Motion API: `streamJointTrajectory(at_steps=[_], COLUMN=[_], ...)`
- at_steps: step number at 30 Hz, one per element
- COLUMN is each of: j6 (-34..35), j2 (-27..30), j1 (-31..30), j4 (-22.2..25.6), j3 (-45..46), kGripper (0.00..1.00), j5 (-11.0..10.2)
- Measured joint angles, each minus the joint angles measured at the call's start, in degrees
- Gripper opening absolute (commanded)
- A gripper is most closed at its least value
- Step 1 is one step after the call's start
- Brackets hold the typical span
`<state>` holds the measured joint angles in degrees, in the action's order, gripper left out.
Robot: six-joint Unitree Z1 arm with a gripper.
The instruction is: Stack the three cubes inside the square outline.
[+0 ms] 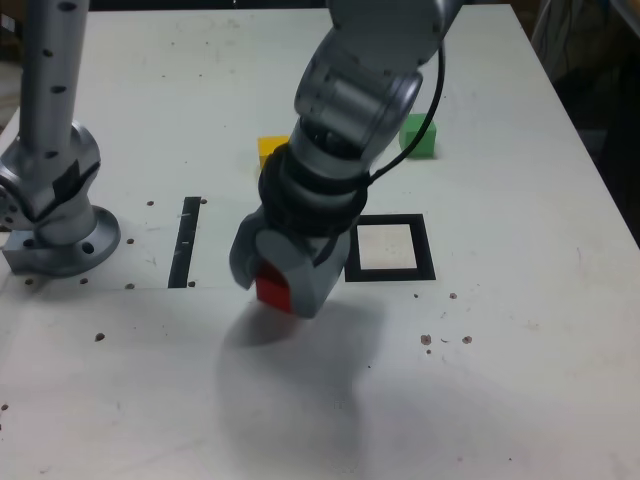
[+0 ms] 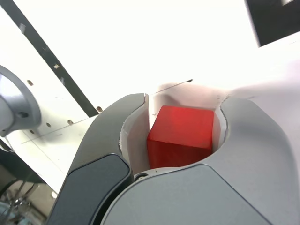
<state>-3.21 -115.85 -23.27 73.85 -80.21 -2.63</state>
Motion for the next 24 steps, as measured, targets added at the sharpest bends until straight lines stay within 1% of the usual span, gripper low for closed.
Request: streamJointTrajectory(at_steps=[4, 9, 11, 19, 24], j6=[0.8, 3.1, 4.5, 8.8, 9.0], j2=[0.0, 0.1, 0.1, -1.1, -2.9], j1=[0.4, 1.9, 3.9, 13.6, 16.7], j4=[3.8, 5.3, 5.1, 4.6, 3.9], j3=[-5.6, -10.1, -12.1, -14.1, -12.8], kGripper=[0.14, 0.14, 0.14, 0.14, 0.14], j5=[-2.3, -3.5, -3.5, -3.1, -4.0])
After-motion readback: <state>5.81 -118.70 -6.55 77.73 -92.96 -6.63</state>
